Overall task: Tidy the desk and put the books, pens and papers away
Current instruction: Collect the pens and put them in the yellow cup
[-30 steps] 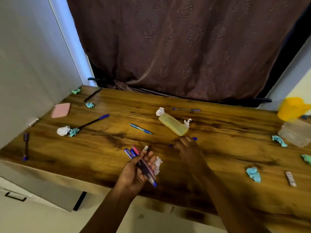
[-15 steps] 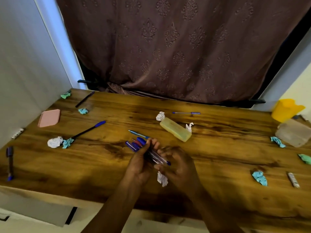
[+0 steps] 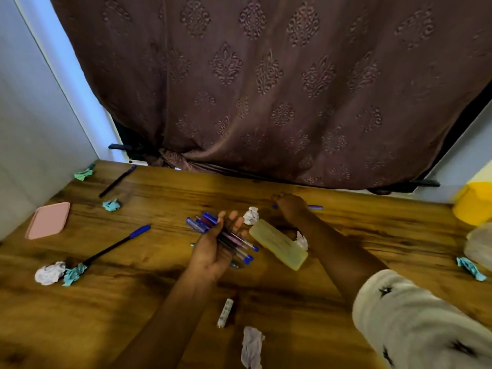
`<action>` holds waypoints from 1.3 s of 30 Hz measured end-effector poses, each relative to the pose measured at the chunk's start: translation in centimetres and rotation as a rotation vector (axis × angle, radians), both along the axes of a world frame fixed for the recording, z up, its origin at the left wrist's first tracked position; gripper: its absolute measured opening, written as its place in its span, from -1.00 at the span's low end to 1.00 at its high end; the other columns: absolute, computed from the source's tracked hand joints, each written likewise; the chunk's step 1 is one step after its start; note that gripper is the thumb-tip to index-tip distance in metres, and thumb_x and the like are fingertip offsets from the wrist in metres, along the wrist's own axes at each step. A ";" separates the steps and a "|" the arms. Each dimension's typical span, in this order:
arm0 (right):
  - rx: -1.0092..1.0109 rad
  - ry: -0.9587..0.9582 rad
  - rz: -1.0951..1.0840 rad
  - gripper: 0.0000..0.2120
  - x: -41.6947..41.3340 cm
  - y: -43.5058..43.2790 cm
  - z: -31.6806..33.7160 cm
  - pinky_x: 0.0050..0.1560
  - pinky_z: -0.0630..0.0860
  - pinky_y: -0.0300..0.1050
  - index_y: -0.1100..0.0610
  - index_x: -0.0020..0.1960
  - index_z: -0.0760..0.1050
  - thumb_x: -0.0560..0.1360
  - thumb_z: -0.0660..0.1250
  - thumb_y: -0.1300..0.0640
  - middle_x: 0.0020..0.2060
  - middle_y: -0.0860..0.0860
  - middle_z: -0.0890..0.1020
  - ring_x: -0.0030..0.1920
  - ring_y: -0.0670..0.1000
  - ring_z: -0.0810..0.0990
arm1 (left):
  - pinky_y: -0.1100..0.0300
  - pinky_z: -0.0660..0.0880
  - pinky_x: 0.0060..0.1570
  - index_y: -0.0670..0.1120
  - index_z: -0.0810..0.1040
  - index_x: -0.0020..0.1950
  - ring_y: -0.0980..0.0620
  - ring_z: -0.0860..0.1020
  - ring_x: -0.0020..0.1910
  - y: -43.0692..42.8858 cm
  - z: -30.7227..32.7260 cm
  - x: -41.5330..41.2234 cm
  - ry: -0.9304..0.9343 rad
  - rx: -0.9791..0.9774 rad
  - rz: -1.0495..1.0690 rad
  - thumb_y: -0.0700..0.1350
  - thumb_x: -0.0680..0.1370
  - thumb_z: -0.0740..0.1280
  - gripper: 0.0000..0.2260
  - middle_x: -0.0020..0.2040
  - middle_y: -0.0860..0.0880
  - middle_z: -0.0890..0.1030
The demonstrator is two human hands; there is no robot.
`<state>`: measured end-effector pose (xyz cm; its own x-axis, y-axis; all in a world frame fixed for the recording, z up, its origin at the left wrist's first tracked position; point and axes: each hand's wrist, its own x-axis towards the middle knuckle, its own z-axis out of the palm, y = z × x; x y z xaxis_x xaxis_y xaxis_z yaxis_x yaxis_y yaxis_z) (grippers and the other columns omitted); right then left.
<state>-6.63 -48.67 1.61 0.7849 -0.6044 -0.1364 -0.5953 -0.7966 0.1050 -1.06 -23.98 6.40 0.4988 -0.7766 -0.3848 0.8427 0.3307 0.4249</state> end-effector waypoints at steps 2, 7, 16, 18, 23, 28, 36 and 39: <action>-0.047 0.053 0.054 -0.56 0.3 -0.5 -0.2 0.26 0.40 0.04 0.11 0.42 0.27 0.55 0.17 0.25 0.36 0.13 0.37 0.33 0.17 0.40 | 0.04 0.63 -0.30 -0.11 0.49 0.05 -0.04 0.69 -0.18 -0.3 -0.5 0.4 0.015 0.002 0.006 -0.19 0.64 0.11 -0.83 -0.13 -0.11 0.70; -0.114 0.013 0.139 -0.59 0.0 0.6 2.2 0.16 0.44 0.01 0.12 0.36 0.31 0.52 0.19 0.24 0.30 0.13 0.42 0.23 0.18 0.49 | 0.03 0.63 -0.15 -0.09 0.50 0.11 -0.04 0.68 -0.09 -0.2 -1.0 1.1 0.000 0.039 0.023 -0.20 0.62 0.15 -0.84 -0.05 -0.11 0.69; 0.592 -1.471 -0.057 -0.81 -5.1 13.7 9.5 -0.18 0.51 -0.39 -0.01 -0.14 0.48 0.43 0.42 0.26 -0.20 -0.09 0.63 -0.18 -0.21 0.62 | 0.05 0.62 -0.07 -0.10 0.50 0.17 -0.02 0.67 -0.02 1.8 -1.8 0.9 -0.042 0.040 0.023 -0.05 0.62 0.14 -0.76 0.06 -0.11 0.67; 0.714 -1.362 -0.094 -0.79 -5.1 17.0 7.7 -0.20 0.49 -0.43 -0.03 -0.17 0.47 0.42 0.44 0.24 -0.21 -0.14 0.62 -0.16 -0.24 0.61 | 0.08 0.60 -0.06 -0.11 0.50 0.19 -0.01 0.66 -0.01 2.4 -1.7 0.7 -0.059 0.039 0.038 0.06 0.60 0.14 -0.68 0.07 -0.11 0.66; 0.795 -0.936 -0.010 -0.78 -5.2 21.6 2.8 -0.08 0.55 -0.24 -0.13 -0.14 0.50 0.36 0.37 -0.24 -0.15 -0.18 0.61 -0.05 -0.17 0.58 | 0.23 0.62 -0.24 -0.06 0.52 0.03 0.12 0.67 -0.22 4.6 -2.9 1.2 -0.076 0.073 0.191 -0.07 0.62 0.13 -0.81 -0.15 0.00 0.67; 0.651 -0.970 -0.071 -0.92 -4.5 19.6 2.7 -0.07 0.46 -0.35 0.00 -0.01 0.55 0.49 0.35 0.06 -0.08 -0.10 0.62 -0.01 -0.17 0.55 | 0.23 0.61 -0.30 -0.06 0.52 -0.05 0.12 0.66 -0.28 8.9 -4.7 2.5 -0.009 0.075 0.297 -0.14 0.63 0.12 -0.81 -0.24 0.03 0.67; 0.332 -0.382 0.166 -0.62 2.7 18.9 -1.4 0.17 0.40 -0.08 0.09 0.27 0.43 0.48 0.34 0.03 0.21 0.05 0.52 0.23 0.09 0.45 | 0.19 0.62 -0.27 -0.07 0.50 0.00 0.09 0.68 -0.25 12.7 -5.6 2.4 -0.003 0.139 0.344 -0.16 0.63 0.12 -0.84 -0.21 0.01 0.70; 0.136 -0.302 0.268 -0.68 4.8 20.3 -2.6 0.18 0.35 -0.02 0.11 0.28 0.40 0.54 0.22 0.09 0.22 0.09 0.44 0.25 0.14 0.39 | 0.19 0.62 -0.32 -0.07 0.50 0.06 0.08 0.68 -0.23 13.3 -5.9 2.4 0.022 0.152 0.318 -0.16 0.62 0.13 -0.84 -0.19 0.01 0.71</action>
<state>-1.79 -28.38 -1.04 0.9287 -0.3661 0.0592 -0.3532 -0.9219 -0.1594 1.31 -10.71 0.51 0.6969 -0.5168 -0.4973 0.7171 0.5122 0.4727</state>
